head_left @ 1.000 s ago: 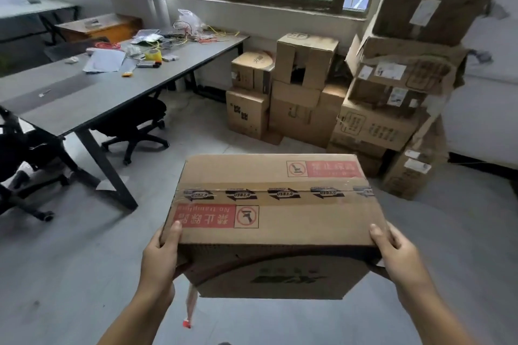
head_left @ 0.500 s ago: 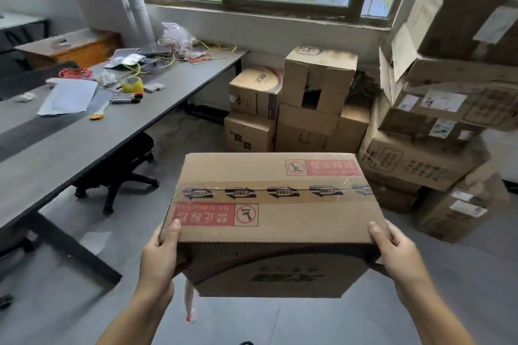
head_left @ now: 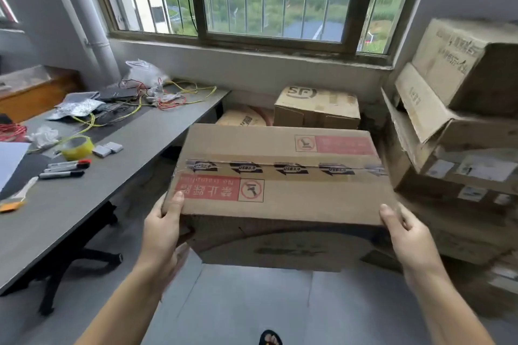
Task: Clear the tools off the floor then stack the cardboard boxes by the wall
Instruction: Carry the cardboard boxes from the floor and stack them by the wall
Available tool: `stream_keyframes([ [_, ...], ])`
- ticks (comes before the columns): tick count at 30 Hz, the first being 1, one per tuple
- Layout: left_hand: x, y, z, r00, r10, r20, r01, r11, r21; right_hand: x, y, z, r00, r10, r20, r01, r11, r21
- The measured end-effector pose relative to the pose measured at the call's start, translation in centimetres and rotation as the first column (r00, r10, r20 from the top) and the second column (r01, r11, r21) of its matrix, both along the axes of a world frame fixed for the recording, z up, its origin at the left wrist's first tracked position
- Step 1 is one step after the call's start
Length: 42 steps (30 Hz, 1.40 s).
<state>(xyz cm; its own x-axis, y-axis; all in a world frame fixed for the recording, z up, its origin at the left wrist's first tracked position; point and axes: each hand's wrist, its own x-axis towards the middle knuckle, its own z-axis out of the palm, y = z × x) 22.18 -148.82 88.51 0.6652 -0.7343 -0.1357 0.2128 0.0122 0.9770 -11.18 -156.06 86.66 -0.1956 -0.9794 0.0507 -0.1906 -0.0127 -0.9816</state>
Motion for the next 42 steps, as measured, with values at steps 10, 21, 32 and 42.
stream_keyframes([
  [10, 3.3, -26.1, 6.7, 0.998, -0.052, -0.035, 0.045, 0.981, -0.189, 1.0, -23.6, 9.2, 0.994, -0.107, 0.009, 0.106, 0.965, -0.238],
  [21, 2.6, -50.6, 11.5, 0.970, -0.219, 0.107, 0.243, 0.846, -0.475, 1.1, -41.3, 14.4, 0.967, -0.240, 0.086, 0.251, 0.834, -0.491],
  [32, 2.1, -67.6, 1.0, 0.875, -0.443, 0.196, 0.481, 0.839, -0.254, 0.1, -54.8, 2.1, 0.962, -0.273, -0.007, 0.262, 0.930, -0.259],
  [42, -0.5, -71.3, -3.0, 0.755, -0.538, 0.375, 0.560, 0.826, 0.058, -4.3, -61.3, -1.2, 0.963, -0.267, -0.016, 0.266, 0.962, -0.067],
])
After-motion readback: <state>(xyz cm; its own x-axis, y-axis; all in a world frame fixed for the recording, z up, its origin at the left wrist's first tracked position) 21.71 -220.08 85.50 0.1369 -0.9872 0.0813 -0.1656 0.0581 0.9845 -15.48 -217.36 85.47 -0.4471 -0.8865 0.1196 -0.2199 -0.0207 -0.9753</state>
